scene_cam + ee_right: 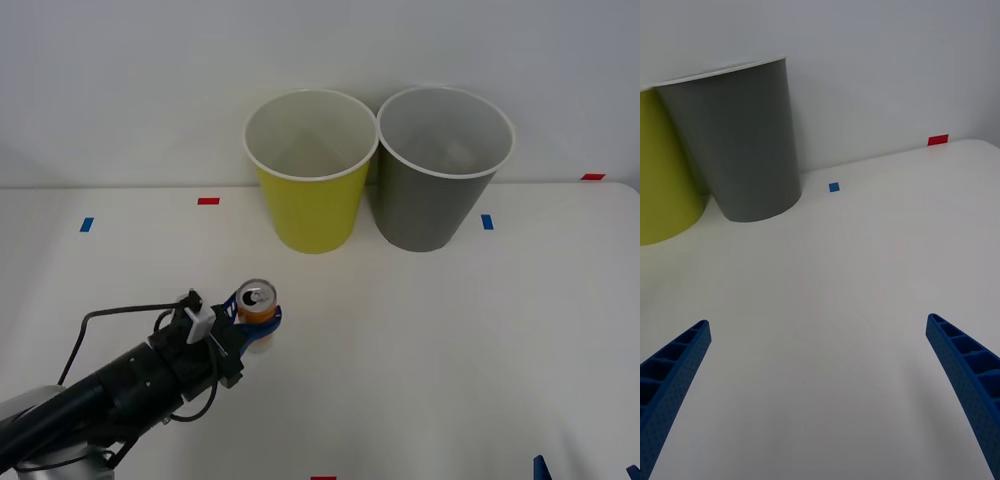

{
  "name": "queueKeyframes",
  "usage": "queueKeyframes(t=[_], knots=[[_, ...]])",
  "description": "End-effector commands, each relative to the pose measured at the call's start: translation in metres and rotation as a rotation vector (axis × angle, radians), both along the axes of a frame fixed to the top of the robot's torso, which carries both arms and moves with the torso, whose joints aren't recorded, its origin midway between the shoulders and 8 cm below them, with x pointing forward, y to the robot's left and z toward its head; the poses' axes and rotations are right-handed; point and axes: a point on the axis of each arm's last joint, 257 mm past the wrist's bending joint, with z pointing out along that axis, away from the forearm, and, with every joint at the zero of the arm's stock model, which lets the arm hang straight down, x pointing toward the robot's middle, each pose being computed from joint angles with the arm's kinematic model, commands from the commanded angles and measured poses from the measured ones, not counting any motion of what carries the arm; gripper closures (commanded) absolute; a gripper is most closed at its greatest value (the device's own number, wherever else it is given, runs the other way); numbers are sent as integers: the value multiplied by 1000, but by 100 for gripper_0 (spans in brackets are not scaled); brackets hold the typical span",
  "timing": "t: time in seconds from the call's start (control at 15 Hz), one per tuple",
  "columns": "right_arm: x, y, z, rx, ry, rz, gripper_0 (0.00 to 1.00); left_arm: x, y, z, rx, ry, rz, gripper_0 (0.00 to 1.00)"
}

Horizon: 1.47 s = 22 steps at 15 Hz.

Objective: Put cans in the gray bin and PET bottles in the light green bin.

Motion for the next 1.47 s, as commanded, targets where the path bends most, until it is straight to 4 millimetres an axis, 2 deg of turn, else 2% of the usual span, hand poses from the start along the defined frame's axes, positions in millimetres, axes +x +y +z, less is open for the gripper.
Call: queueKeyframes(t=[0.07,0.53,0.73,0.93,1.13,1.27,1.47], knots=[[0,0,0,0,0,0,0,-4,2,33,38,17,32,100],[0,0,0,0,0,0,0,3,6,120,155,-34,102,100],[0,0,0,0,0,0,0,-3,11,153,183,-23,132,100],[0,0,0,0,0,0,0,-7,16,178,195,-7,126,100],[0,0,0,0,0,0,0,-2,18,220,195,-47,94,100],[0,0,0,0,0,0,0,-5,10,251,124,-75,60,100],[0,0,0,0,0,0,0,-9,-5,278,62,-117,22,100]])
